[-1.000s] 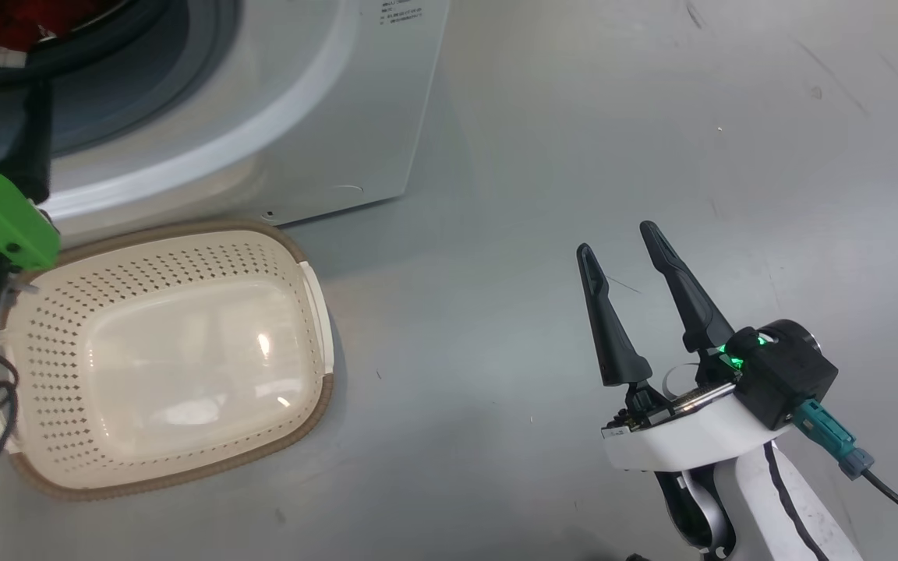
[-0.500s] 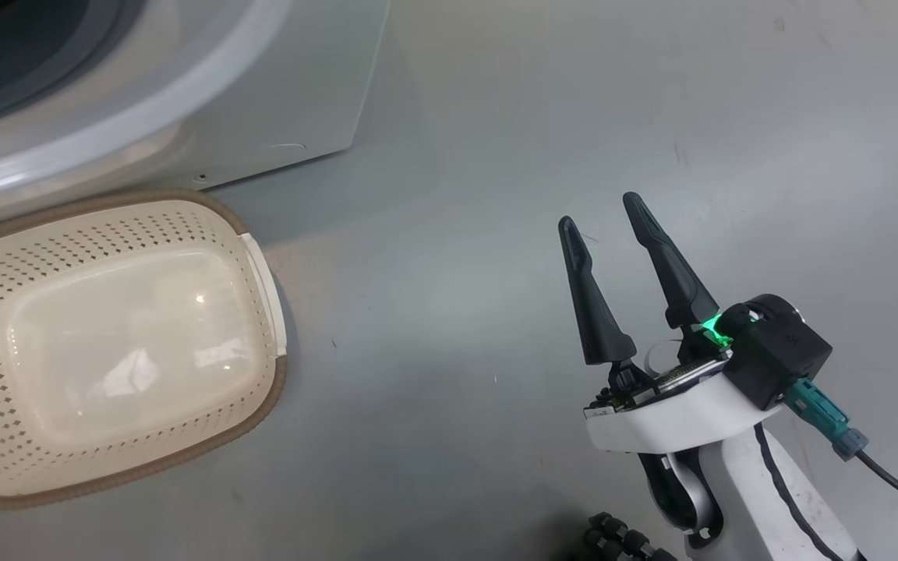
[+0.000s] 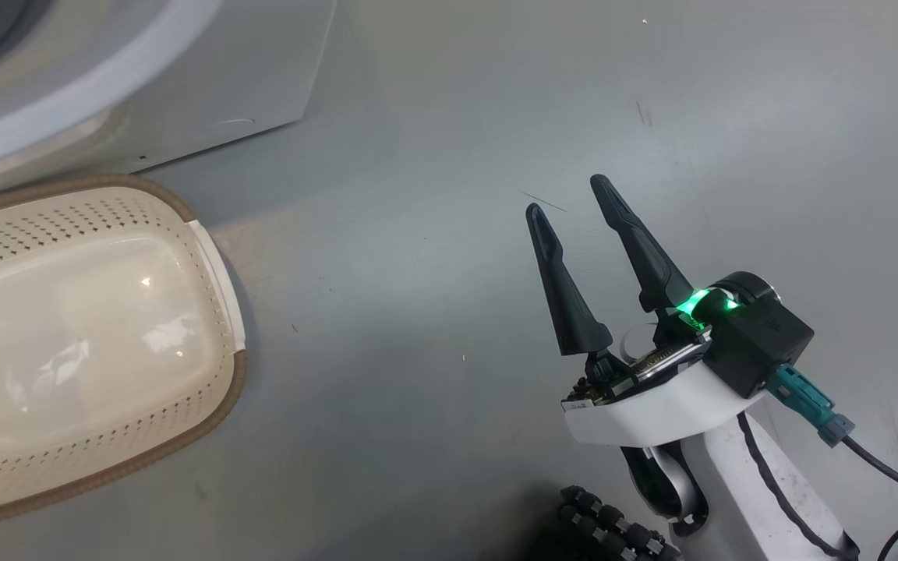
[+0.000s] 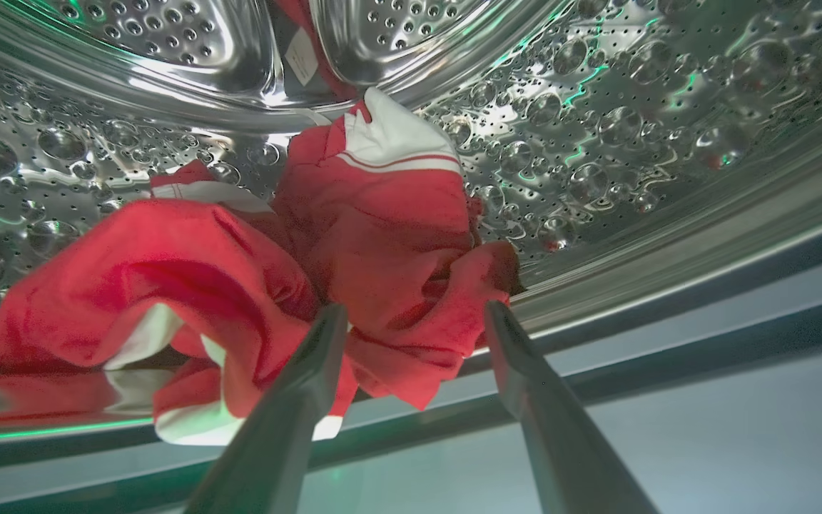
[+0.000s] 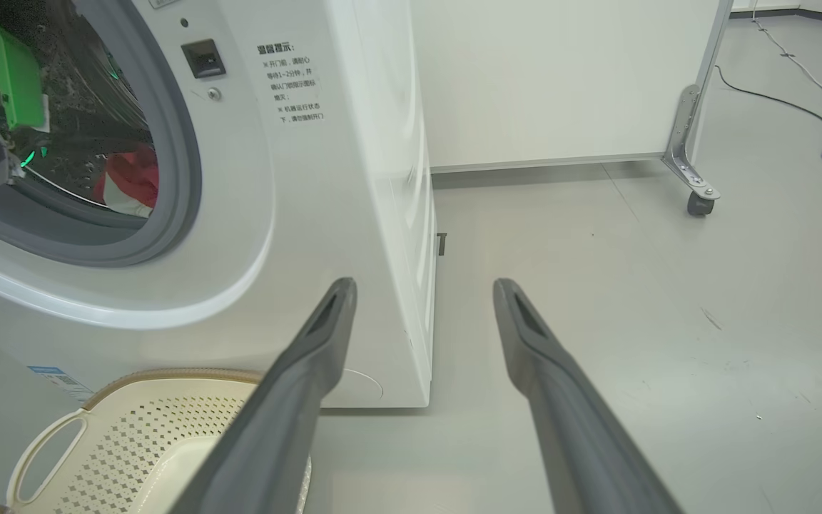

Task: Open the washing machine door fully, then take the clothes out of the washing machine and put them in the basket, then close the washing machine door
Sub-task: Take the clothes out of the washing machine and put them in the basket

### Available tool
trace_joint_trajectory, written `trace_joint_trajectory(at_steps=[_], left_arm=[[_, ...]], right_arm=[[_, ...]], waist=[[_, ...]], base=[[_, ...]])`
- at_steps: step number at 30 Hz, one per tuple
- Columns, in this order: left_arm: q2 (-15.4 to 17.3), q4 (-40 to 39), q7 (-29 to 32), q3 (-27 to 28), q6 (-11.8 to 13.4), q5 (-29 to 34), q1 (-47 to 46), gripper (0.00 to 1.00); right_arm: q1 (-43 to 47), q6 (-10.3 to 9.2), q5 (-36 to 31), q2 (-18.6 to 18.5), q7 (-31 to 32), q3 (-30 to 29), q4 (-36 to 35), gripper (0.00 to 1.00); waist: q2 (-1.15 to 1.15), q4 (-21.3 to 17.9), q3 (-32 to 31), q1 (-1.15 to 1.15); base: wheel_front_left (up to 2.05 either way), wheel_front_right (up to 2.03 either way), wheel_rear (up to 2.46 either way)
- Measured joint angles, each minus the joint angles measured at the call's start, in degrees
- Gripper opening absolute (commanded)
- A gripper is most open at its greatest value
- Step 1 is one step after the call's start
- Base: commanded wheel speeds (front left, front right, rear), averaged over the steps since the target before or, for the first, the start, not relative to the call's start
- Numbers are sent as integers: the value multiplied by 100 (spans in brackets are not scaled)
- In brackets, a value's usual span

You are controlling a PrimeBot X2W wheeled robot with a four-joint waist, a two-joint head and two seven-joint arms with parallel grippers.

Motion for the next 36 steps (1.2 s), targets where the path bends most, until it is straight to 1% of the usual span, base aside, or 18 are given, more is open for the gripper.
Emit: trace_joint_trajectory(at_steps=[8, 10, 13, 18, 19, 21, 22, 23, 26, 31, 32, 33, 36], left_arm=[[36, 447, 338, -91, 0, -59, -154, 100], [96, 520, 403, -164, -1, -32, -155, 100], [175, 648, 465, -167, 1, 2, -177, 100], [197, 907, 584, -116, 71, 45, -209, 100], [197, 938, 586, -118, 78, 45, -209, 94], [197, 968, 586, -124, 78, 45, -210, 44], [197, 983, 586, -124, 78, 45, -210, 3], [196, 1003, 584, -124, 78, 45, -211, 0], [190, 1027, 569, -121, 76, 45, -221, 0], [153, 1059, 344, -100, 58, 43, -232, 0], [130, 1062, 258, -68, 58, 27, -237, 0], [89, 1067, 218, -62, 58, -8, -237, 0], [-5, 1055, 38, -93, 24, -20, -237, 0]], right_arm=[[-35, -30, 10, 1, 0, 32, 32, 100], [-37, -70, 10, 1, 0, 52, 40, 100], [-54, -71, 32, 1, 0, 82, 58, 100], [-101, -74, 52, 1, 0, 122, 85, 100], [-111, -76, 52, 1, 0, 127, 89, 100], [-119, -77, 52, 1, 0, 131, 91, 100], [-119, -77, 52, 1, 0, 132, 97, 100], [-119, -77, 52, 1, 0, 132, 100, 100], [-120, -78, 51, 1, 0, 133, 111, 100], [-123, -80, 49, 1, 0, 129, 132, 100], [-123, -82, 48, 1, 0, 119, 136, 100], [-123, -127, 41, 2, 0, 99, 143, 100], [-124, -131, 35, 0, 0, 42, 148, 100]], waist=[[0, -134, 117, 0], [0, -150, 123, 0], [0, -172, 131, 0], [0, -210, 130, 0], [0, -217, 127, 0], [0, -228, 118, 0], [0, -233, 113, 0], [0, -236, 107, 0], [0, -239, 89, 0], [0, -214, 54, 0], [0, -207, 47, 0], [0, -196, 39, 0], [0, -145, 17, 0]], base=[[0, 0, 0], [0, 0, 0], [0, 0, 0], [0, 0, 0], [0, 0, 0], [0, 0, 0], [0, 0, 0], [0, 0, 0], [0, 0, 0], [0, 0, 0], [0, 0, 0], [0, 0, 0], [0, 0, 0]])
